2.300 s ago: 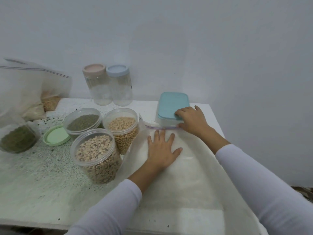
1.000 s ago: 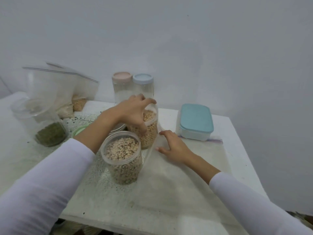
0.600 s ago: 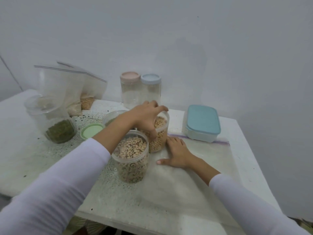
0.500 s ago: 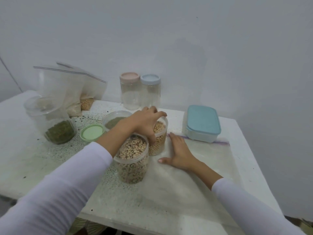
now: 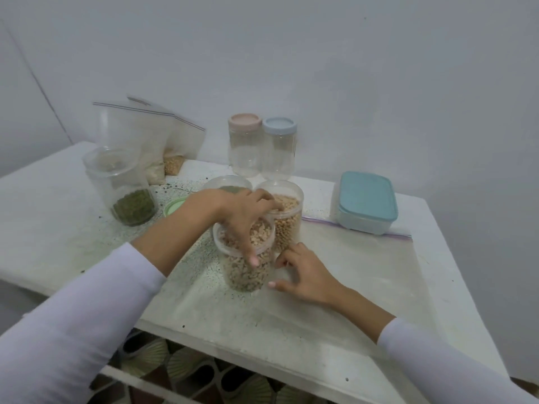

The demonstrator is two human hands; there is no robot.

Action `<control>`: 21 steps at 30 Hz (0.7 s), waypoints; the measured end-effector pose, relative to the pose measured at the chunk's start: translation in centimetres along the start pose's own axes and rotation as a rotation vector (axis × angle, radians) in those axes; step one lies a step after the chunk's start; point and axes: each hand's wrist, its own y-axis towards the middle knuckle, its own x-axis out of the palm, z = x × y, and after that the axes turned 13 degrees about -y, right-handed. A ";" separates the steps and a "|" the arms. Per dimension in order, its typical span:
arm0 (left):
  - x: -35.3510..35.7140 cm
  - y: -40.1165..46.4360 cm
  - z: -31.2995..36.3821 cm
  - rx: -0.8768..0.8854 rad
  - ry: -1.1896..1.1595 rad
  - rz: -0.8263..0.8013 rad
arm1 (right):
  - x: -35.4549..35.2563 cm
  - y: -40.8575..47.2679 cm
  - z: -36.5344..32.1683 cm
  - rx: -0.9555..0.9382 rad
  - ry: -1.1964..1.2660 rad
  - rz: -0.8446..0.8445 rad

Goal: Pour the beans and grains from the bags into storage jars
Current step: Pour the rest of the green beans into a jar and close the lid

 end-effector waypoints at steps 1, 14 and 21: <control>0.5 -0.4 -0.2 0.002 -0.015 0.013 | 0.2 -0.1 -0.3 -0.010 -0.050 -0.032; 3.6 -2.7 -2.1 0.110 -0.032 0.268 | 0.7 -0.7 -1.1 -0.007 -0.189 -0.073; 4.1 -2.9 -1.9 0.108 -0.148 0.330 | 0.7 -0.7 -1.6 0.001 -0.223 -0.101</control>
